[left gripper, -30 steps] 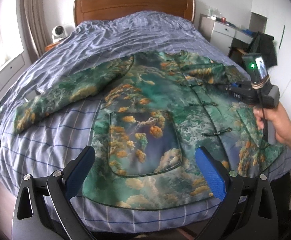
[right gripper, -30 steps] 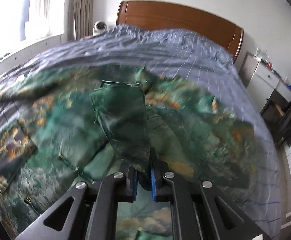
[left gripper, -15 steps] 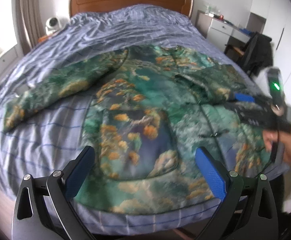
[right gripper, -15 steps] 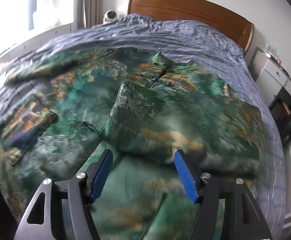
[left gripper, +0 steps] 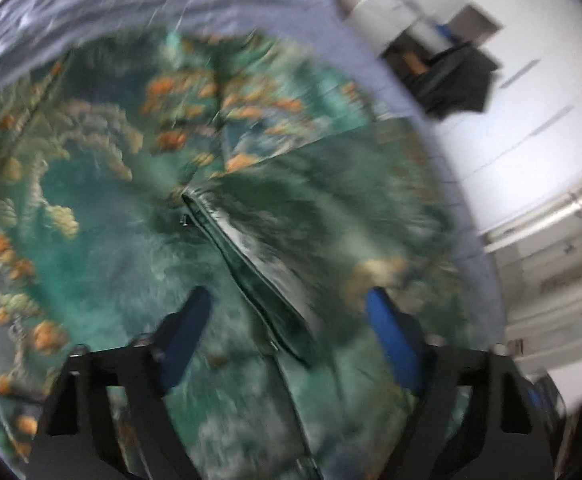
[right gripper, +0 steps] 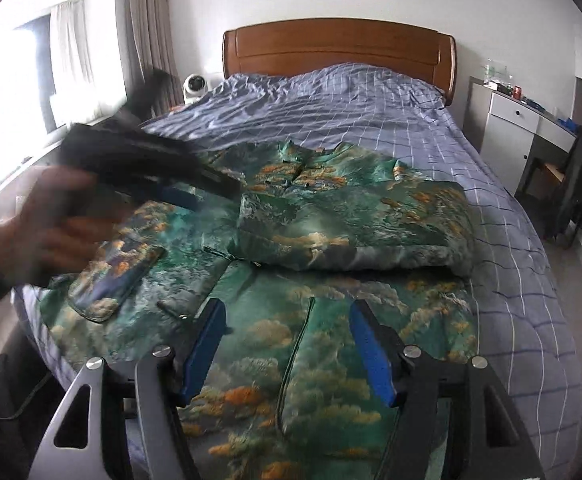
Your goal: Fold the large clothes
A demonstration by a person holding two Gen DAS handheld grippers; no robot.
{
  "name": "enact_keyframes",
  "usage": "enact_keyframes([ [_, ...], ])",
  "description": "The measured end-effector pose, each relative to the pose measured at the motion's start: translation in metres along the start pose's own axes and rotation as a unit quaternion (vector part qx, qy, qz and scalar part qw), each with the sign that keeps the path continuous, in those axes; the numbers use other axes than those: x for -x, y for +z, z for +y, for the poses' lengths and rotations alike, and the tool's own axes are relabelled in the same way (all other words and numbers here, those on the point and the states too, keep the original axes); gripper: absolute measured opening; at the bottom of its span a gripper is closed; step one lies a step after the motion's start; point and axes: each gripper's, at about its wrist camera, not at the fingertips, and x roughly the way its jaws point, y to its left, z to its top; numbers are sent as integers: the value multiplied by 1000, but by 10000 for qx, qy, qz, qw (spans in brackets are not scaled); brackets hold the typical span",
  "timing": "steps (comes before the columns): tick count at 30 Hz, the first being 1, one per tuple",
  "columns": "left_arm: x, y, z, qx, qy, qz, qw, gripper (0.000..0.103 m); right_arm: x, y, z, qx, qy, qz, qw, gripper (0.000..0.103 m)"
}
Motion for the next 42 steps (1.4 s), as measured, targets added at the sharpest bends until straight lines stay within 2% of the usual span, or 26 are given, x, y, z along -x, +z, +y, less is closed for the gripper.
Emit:
enact_keyframes([
  [1,-11,3,2,80,29,114,9999,63,5,-1,0,-32,29,-27,10000,66],
  [3,-23,6,4,164,116,282,9994,38,14,-4,-3,-65,44,-82,9999,66],
  [4,-29,8,5,206,190,342,9990,31,17,-5,-5,-69,21,-96,9999,66],
  [5,-33,10,7,262,236,365,9987,18,19,-6,-6,-78,-1,-101,9999,66],
  [6,-34,11,9,347,237,388,9984,11,20,-7,-8,-103,-25,-112,9999,66],
  [9,-21,24,7,320,183,210,9991,7,21,-8,-18,-235,-78,-144,9996,66],
  [12,4,46,-3,30,231,-212,9995,6,22,-4,-32,-306,-209,-221,9991,66],
  [15,19,71,-2,-44,261,-571,9980,6,17,9,-51,-287,-385,-310,9984,66],
  [17,16,81,3,-45,325,-672,9972,7,7,24,-70,-221,-558,-343,9976,66],
  [19,1,85,13,-64,510,-612,9968,8,-7,40,-89,-175,-681,-364,9969,66],
  [22,-23,76,29,-148,896,-384,9951,17,-44,68,-125,-284,-698,-162,9970,66],
  [23,-24,71,33,-159,903,-371,9951,20,-59,76,-139,-386,-666,-67,9970,66],
  [24,-25,65,36,-158,762,-412,9961,35,-73,84,-152,-485,-646,24,9967,66],
  [26,-19,56,37,-157,598,-554,9965,57,-103,98,-178,-675,-647,204,9954,66],
  [27,-18,52,37,-180,611,-656,9958,59,-120,106,-190,-804,-614,323,9943,66],
  [29,-20,48,35,-248,738,-656,9948,59,-145,118,-207,-1000,-584,367,9926,66],
  [32,-35,47,35,-267,900,-463,9945,49,-184,134,-220,-1186,-412,418,9912,66],
  [34,-40,44,37,-264,974,-526,9935,50,-212,139,-223,-1208,-309,548,9907,66],
  [37,-41,37,33,-389,1102,-662,9909,50,-253,131,-221,-1215,-293,994,9872,66],
  [39,-43,36,30,-443,1170,-687,9898,50,-278,119,-215,-990,-376,1477,9834,67],
  [42,-44,35,29,-494,1241,-748,9882,50,-280,113,-214,-1013,-446,1461,9831,67],
])
